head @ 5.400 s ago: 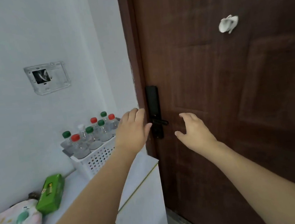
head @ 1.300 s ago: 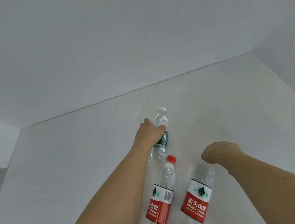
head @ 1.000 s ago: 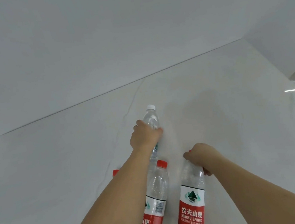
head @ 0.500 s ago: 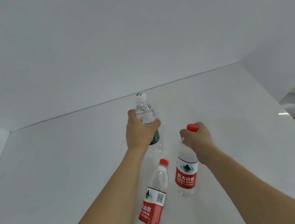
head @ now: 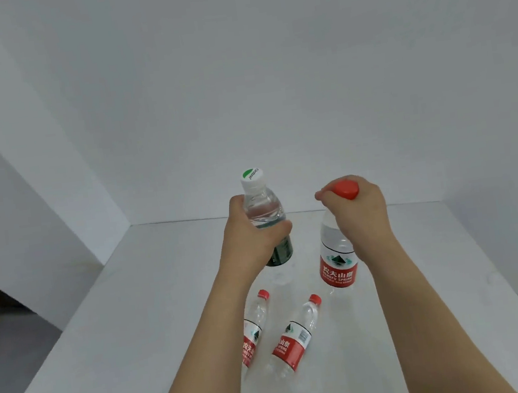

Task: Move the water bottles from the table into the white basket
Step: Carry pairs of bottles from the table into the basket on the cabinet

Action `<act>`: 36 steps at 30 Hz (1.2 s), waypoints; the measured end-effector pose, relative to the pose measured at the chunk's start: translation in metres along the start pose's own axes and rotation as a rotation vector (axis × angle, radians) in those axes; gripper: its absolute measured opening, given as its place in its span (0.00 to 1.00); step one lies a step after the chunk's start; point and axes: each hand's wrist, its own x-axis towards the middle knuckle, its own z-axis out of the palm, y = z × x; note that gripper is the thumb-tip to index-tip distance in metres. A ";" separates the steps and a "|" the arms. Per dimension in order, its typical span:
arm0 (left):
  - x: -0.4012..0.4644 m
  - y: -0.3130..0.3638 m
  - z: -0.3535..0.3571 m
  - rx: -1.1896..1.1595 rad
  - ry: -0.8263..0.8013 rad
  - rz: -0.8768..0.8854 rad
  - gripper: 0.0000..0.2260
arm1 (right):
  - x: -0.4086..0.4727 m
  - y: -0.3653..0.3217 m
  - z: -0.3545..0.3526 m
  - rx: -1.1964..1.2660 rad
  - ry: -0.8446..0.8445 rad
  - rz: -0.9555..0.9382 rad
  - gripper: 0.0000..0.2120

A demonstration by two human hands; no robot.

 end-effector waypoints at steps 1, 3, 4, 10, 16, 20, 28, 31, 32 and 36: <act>-0.008 0.004 -0.014 -0.013 0.003 0.001 0.26 | -0.010 -0.011 0.006 0.007 -0.005 -0.011 0.02; -0.024 0.010 -0.042 -0.029 0.010 0.005 0.26 | -0.030 -0.031 0.020 0.038 -0.012 -0.024 0.02; -0.029 0.012 -0.057 -0.037 0.014 0.009 0.26 | -0.040 -0.040 0.028 0.061 -0.012 -0.026 0.02; -0.049 0.009 -0.160 -0.063 0.047 0.039 0.29 | -0.094 -0.084 0.111 0.151 -0.022 -0.072 0.06; -0.067 -0.025 -0.295 -0.032 0.103 0.033 0.27 | -0.155 -0.115 0.230 0.266 -0.039 -0.049 0.08; -0.082 -0.049 -0.382 0.002 0.140 0.032 0.28 | -0.200 -0.134 0.306 0.320 -0.072 -0.062 0.08; -0.087 -0.084 -0.516 0.016 0.273 0.007 0.26 | -0.260 -0.170 0.441 0.320 -0.252 -0.087 0.09; -0.077 -0.096 -0.560 0.013 0.334 0.009 0.27 | -0.271 -0.181 0.493 0.320 -0.295 -0.099 0.09; -0.072 -0.101 -0.575 0.020 0.353 0.009 0.28 | -0.274 -0.184 0.512 0.322 -0.309 -0.102 0.09; -0.045 -0.126 -0.636 0.058 0.391 -0.009 0.30 | -0.279 -0.187 0.589 0.349 -0.368 -0.105 0.10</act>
